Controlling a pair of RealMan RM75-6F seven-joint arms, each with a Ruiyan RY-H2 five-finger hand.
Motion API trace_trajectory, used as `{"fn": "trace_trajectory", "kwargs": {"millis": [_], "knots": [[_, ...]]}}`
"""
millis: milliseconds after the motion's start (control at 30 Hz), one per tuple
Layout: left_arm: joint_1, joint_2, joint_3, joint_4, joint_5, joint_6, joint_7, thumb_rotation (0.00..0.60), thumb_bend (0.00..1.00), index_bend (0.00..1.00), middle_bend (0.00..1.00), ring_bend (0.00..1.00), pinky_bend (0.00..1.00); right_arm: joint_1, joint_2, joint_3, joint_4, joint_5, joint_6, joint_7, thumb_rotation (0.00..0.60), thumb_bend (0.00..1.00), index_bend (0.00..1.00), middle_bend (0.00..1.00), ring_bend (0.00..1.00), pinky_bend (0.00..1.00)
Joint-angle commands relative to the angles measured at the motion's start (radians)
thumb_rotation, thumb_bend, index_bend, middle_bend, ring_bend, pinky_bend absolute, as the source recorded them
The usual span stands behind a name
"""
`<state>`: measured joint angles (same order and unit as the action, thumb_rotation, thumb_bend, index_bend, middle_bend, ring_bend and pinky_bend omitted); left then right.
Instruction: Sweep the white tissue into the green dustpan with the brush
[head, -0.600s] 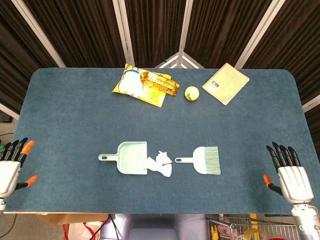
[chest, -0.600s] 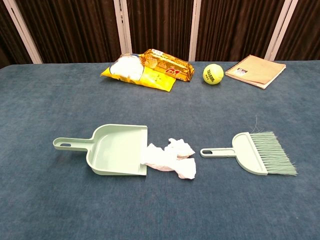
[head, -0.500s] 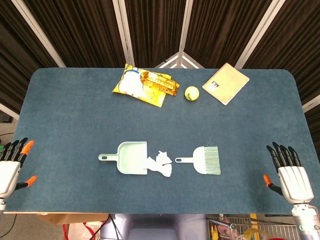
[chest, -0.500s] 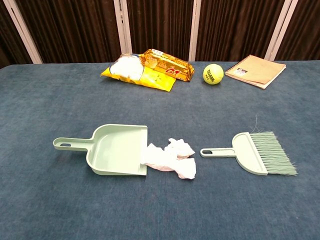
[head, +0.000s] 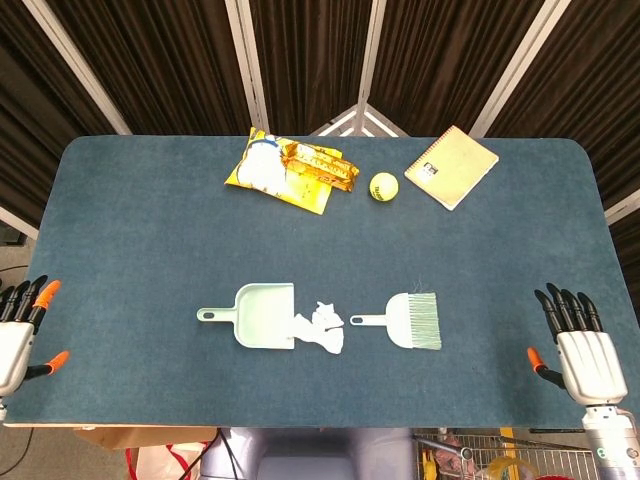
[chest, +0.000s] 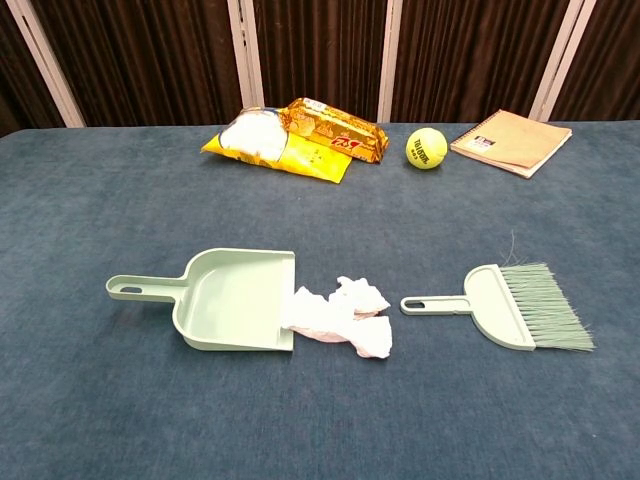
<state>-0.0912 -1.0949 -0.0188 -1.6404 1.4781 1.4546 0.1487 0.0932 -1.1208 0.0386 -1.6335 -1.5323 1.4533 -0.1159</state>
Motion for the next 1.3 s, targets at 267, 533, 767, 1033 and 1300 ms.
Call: {"fn": "trace_trajectory", "kwargs": {"millis": [267, 533, 767, 1033, 1300], "knots": [[0.004, 0.001, 0.0, 0.0, 0.002, 0.006, -0.003, 0.6, 0.0, 0.0, 0.0, 0.0, 0.0, 0.002, -0.001, 0.001, -0.002, 0.0, -0.001, 0.003, 0.6, 0.36, 0.0, 0.0, 0.0, 0.0], [0.003, -0.003, -0.003, -0.001, 0.001, 0.007, -0.001, 0.6, 0.0, 0.0, 0.0, 0.0, 0.0, 0.016, -0.004, 0.02, -0.03, 0.0, 0.0, 0.008, 0.6, 0.36, 0.0, 0.16, 0.19, 0.21], [0.0, -0.012, -0.005, 0.0, 0.002, 0.007, 0.011, 0.6, 0.0, 0.0, 0.0, 0.0, 0.0, 0.083, -0.023, 0.067, -0.083, 0.016, -0.057, -0.021, 0.6, 0.36, 0.14, 0.67, 0.68, 0.7], [-0.003, -0.02, -0.006, 0.0, 0.004, 0.006, 0.031, 0.6, 0.0, 0.0, 0.0, 0.0, 0.0, 0.182, -0.073, 0.081, -0.164, 0.058, -0.206, -0.136, 0.6, 0.36, 0.39, 0.94, 0.93, 0.87], [-0.005, -0.024, -0.005, 0.004, 0.011, 0.008, 0.034, 0.6, 0.0, 0.0, 0.0, 0.0, 0.0, 0.274, -0.203, 0.087, -0.244, 0.169, -0.337, -0.344, 0.6, 0.36, 0.46, 0.97, 0.96, 0.88]]}}
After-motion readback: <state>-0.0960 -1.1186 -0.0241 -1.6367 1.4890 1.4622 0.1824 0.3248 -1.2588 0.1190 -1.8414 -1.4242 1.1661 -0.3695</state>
